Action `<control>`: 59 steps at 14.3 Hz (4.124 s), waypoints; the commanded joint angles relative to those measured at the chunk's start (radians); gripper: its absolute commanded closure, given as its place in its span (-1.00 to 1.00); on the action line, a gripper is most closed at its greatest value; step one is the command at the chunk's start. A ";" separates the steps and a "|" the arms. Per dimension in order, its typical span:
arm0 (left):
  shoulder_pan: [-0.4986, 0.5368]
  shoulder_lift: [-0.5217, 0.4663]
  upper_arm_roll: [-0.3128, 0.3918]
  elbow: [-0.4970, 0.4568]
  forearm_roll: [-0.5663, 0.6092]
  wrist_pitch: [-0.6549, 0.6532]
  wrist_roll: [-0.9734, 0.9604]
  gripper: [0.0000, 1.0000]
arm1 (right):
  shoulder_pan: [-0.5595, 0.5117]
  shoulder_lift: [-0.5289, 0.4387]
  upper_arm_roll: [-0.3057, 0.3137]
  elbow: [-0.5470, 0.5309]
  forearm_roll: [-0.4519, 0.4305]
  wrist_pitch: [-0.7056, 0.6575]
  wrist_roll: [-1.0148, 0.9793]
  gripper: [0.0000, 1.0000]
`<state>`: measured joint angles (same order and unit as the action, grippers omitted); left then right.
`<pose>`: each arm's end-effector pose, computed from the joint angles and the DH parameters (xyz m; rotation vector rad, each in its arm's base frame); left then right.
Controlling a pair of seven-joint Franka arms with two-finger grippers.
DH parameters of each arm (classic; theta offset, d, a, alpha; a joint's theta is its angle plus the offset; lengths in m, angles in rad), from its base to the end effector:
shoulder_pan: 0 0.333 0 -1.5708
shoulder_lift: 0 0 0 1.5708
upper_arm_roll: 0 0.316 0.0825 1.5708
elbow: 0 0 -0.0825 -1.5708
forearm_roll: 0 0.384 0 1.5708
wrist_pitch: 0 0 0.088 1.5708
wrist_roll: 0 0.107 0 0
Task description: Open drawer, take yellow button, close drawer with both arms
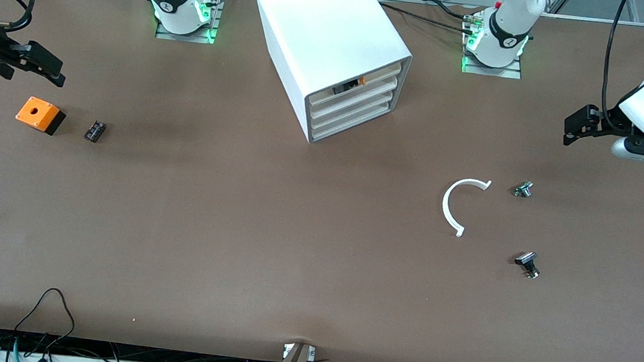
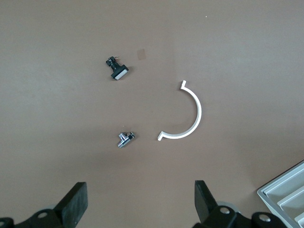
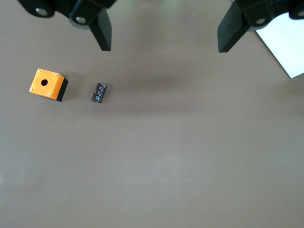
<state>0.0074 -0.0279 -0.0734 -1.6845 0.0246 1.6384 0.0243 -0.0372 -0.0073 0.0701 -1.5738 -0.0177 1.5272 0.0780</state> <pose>0.5483 -0.0343 0.5919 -3.1112 0.1434 0.0276 0.5473 0.0162 0.6234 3.1199 -0.0710 -0.0597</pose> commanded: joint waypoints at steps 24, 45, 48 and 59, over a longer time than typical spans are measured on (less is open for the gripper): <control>0.025 0.281 -0.031 -0.200 -0.923 -0.299 0.524 -0.98 | 0.442 0.352 0.031 0.248 0.008 0.083 0.586 -0.98; 0.034 0.181 -0.394 -0.658 -1.213 0.172 0.976 0.86 | 0.597 0.563 0.033 0.489 0.159 0.117 1.221 -0.98; 0.045 0.207 -0.385 -0.647 -1.204 0.175 0.974 1.00 | 0.608 0.566 0.031 0.491 0.159 0.128 1.246 -0.98; 0.235 0.450 -0.373 -0.379 -0.934 0.175 0.959 -0.98 | 0.687 0.592 0.033 0.491 0.159 0.287 1.301 -0.98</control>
<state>0.2393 0.3872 -0.4486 -2.0813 -0.9644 1.7700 0.9889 0.6142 0.5567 0.1090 -1.1225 0.1266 1.7976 1.3202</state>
